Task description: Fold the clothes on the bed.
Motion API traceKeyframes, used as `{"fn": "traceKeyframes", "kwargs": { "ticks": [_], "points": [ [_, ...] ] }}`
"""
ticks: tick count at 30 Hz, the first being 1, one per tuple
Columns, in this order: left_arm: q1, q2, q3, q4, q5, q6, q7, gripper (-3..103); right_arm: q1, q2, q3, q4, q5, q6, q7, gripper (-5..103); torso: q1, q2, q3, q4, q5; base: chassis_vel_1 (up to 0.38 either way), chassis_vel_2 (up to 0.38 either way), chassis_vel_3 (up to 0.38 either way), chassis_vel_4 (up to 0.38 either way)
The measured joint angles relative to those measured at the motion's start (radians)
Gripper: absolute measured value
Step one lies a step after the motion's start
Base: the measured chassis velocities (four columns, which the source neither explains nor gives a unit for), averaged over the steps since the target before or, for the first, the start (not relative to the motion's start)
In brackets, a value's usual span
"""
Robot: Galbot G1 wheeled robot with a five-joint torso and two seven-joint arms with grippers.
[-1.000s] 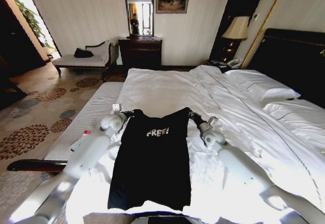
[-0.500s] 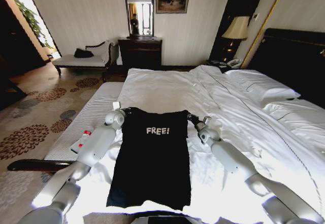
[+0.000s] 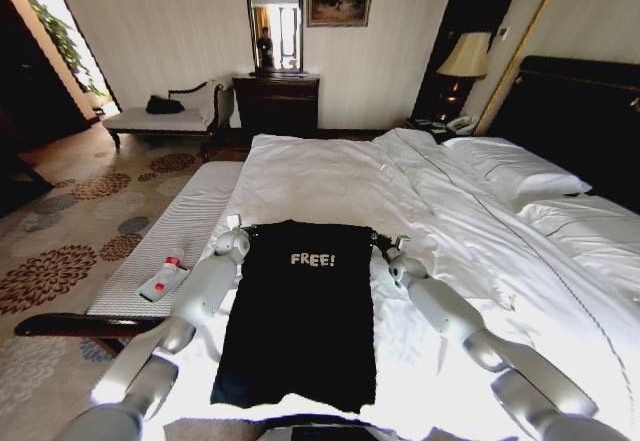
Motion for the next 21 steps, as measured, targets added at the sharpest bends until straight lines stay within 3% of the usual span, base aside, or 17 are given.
{"fn": "traceKeyframes", "kwargs": {
  "ticks": [10, 21],
  "points": [
    [-0.041, -0.099, -0.007, 0.129, 0.097, -0.036, 0.045, 1, 0.036, 0.112, -0.03, -0.062, -0.017, 0.009, 0.015, 0, 0.0, 0.0, 0.0, 0.0001, -0.0001, 0.0, 0.0, 0.0, 0.0],
    [-0.05, -0.09, -0.026, 0.154, 0.11, -0.046, 0.059, 1, 0.029, 0.082, -0.019, -0.06, -0.028, -0.009, 0.04, 0, 0.0, 0.0, 0.0, 0.0002, 0.0001, 0.0, 0.0, 0.0, 0.0]
  ]
}}
